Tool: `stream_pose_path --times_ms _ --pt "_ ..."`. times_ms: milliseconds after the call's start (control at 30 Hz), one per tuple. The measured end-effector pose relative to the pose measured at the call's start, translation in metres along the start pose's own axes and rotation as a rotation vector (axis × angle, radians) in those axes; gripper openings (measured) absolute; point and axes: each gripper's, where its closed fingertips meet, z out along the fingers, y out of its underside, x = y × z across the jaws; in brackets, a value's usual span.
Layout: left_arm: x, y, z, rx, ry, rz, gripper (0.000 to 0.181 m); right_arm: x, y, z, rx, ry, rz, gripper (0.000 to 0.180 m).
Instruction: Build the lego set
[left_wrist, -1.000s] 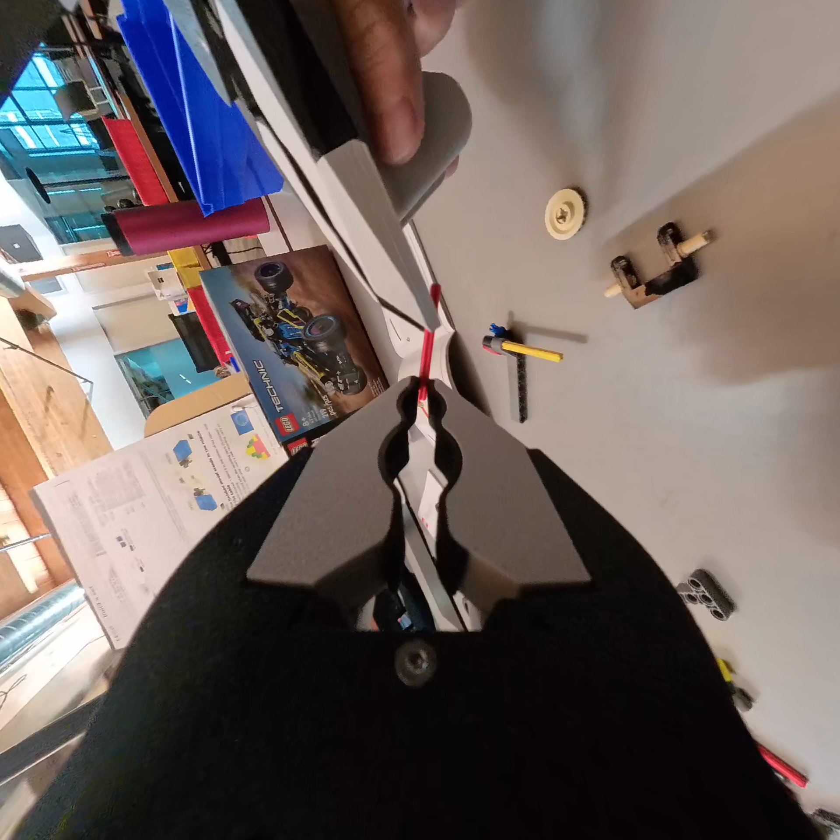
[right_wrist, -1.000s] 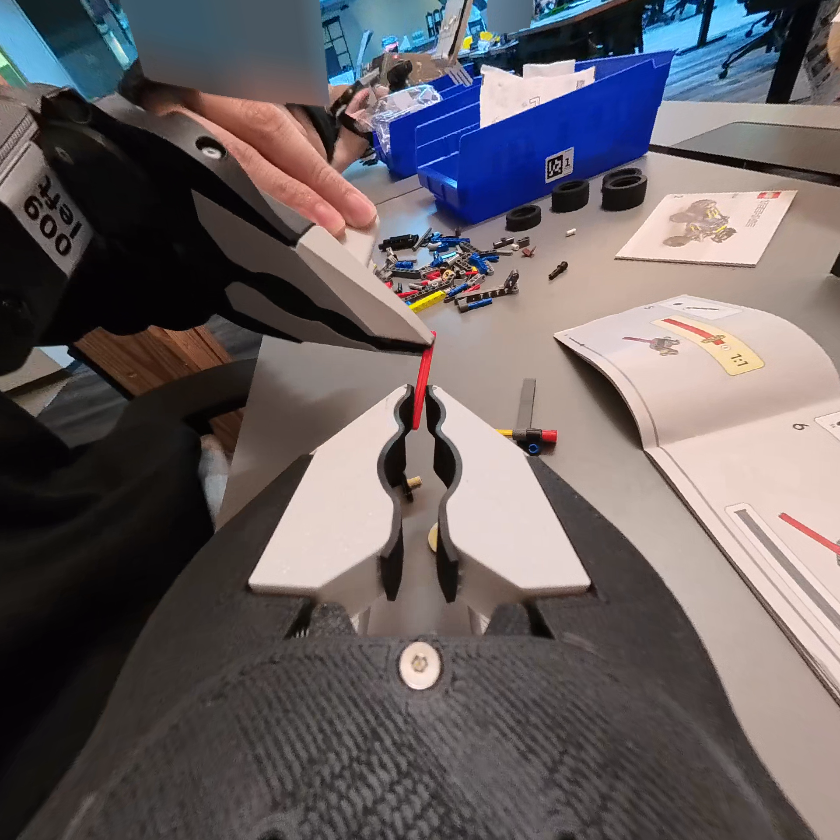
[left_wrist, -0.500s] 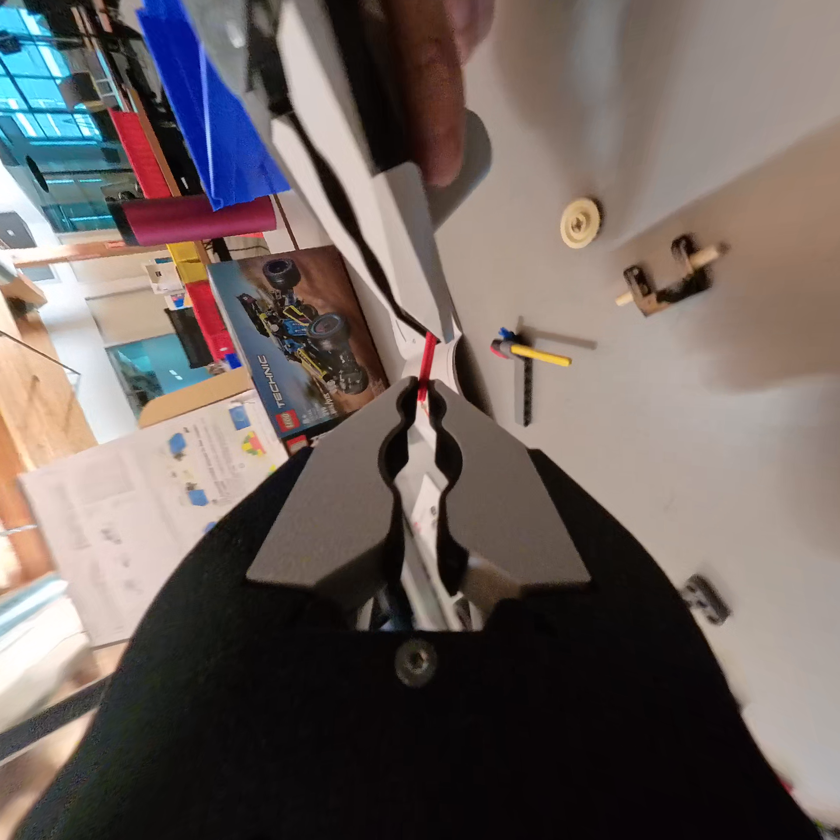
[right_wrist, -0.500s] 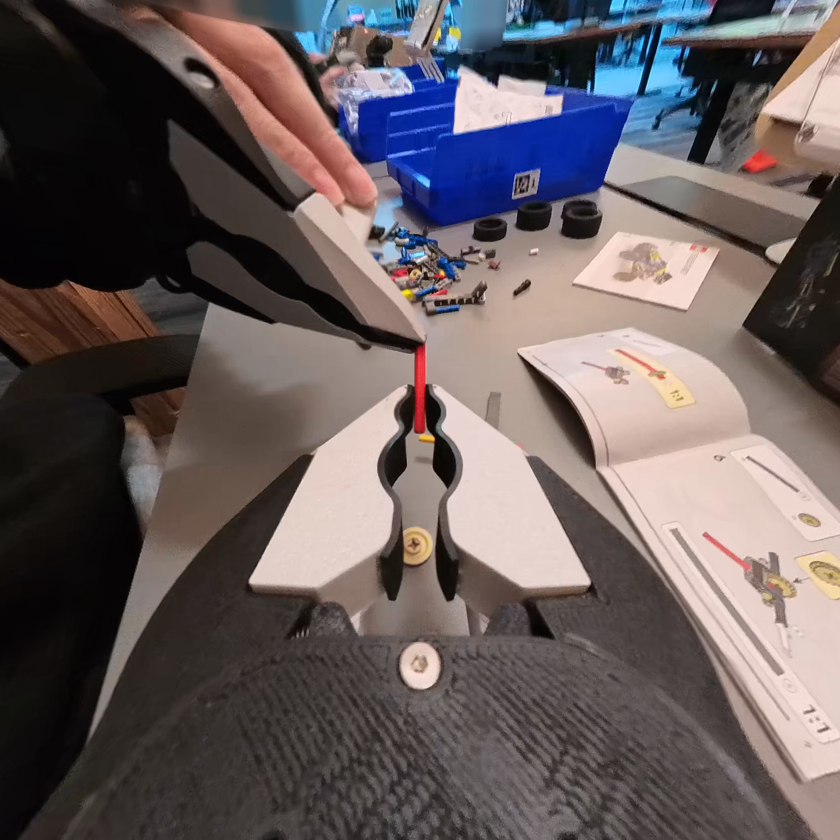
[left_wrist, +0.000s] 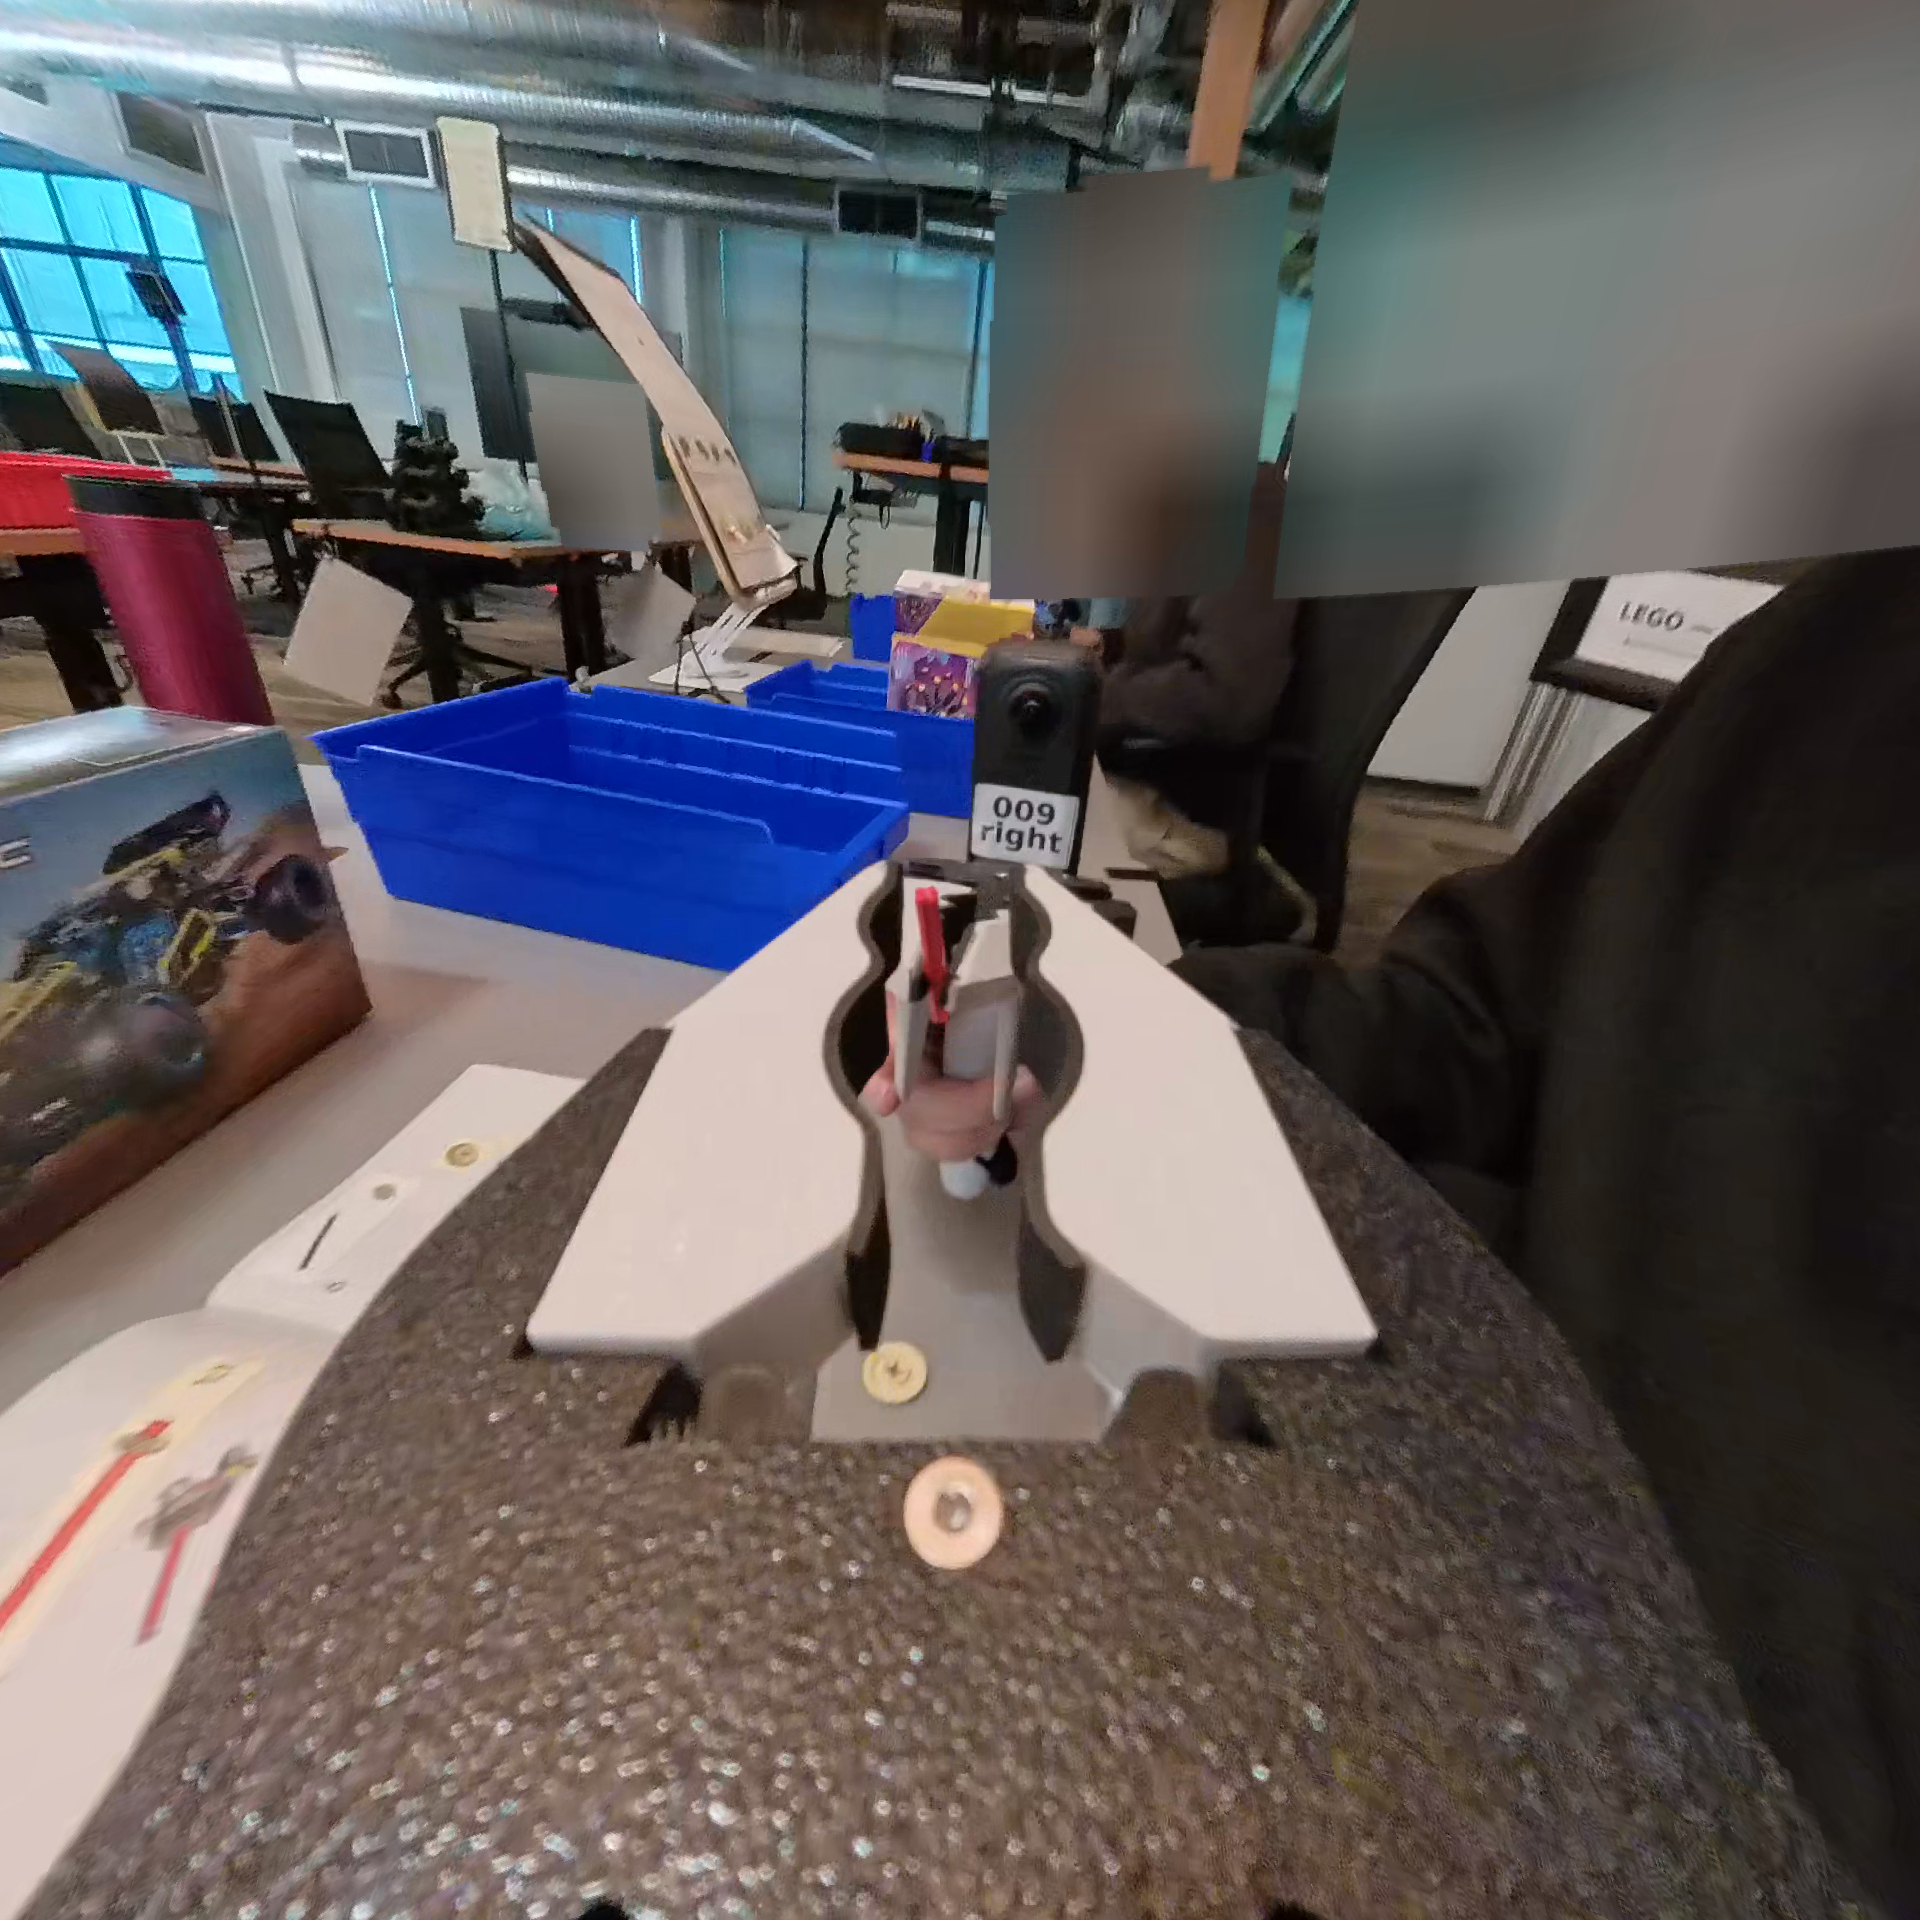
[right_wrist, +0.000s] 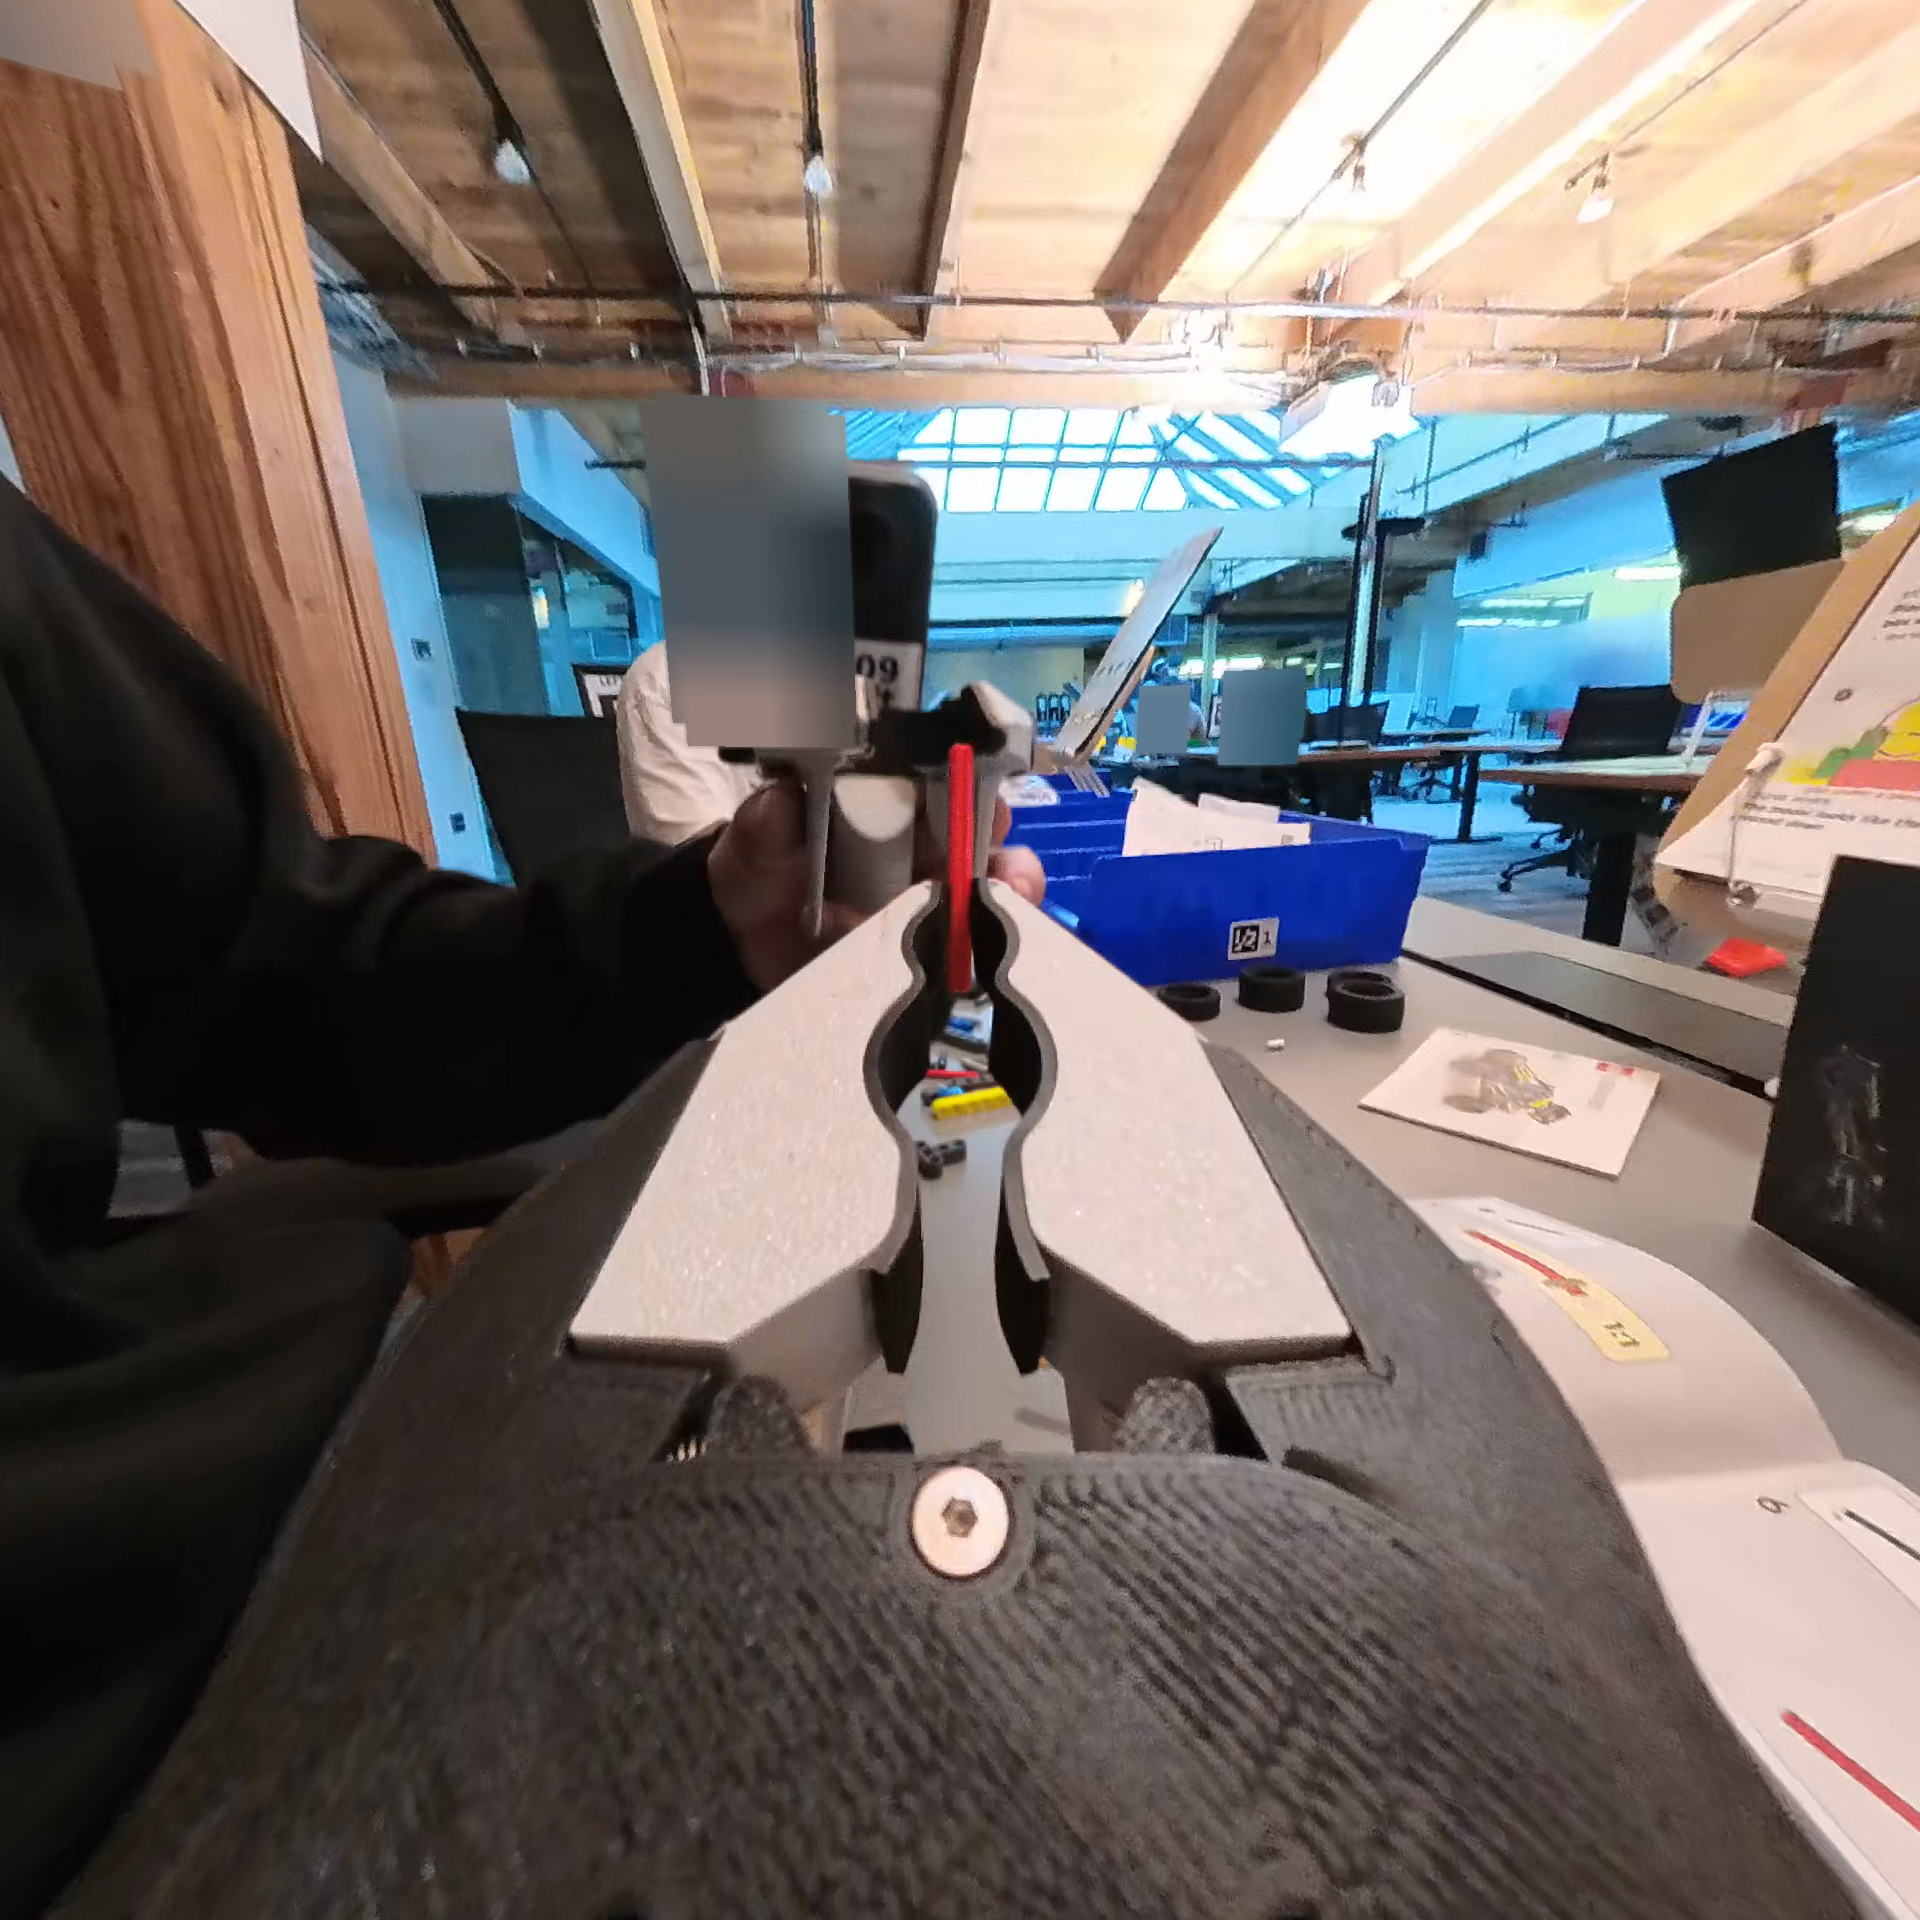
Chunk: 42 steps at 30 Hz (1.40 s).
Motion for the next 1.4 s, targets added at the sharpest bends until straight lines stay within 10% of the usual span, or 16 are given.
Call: stream_pose_path --times_ms 467,700,1000,1400 --pt "-0.001 0.012 0.006 0.056 0.026 -0.049 0.002 -0.006 -0.004 0.003 0.009 -0.013 -0.009 0.002" --pt "-0.027 0.031 -0.009 -0.04 -0.089 -0.024 0.002 0.021 0.081 -0.041 -0.683 0.077 -0.174 0.049" --pt "-0.019 0.053 -0.009 -0.045 -0.019 0.006 0.002 0.014 0.145 -0.07 -1.013 -0.009 -0.104 0.039" --pt "-0.025 0.06 -0.009 -0.015 0.033 -0.051 0.002 0.007 0.149 -0.067 -1.026 -0.037 -0.093 0.019"
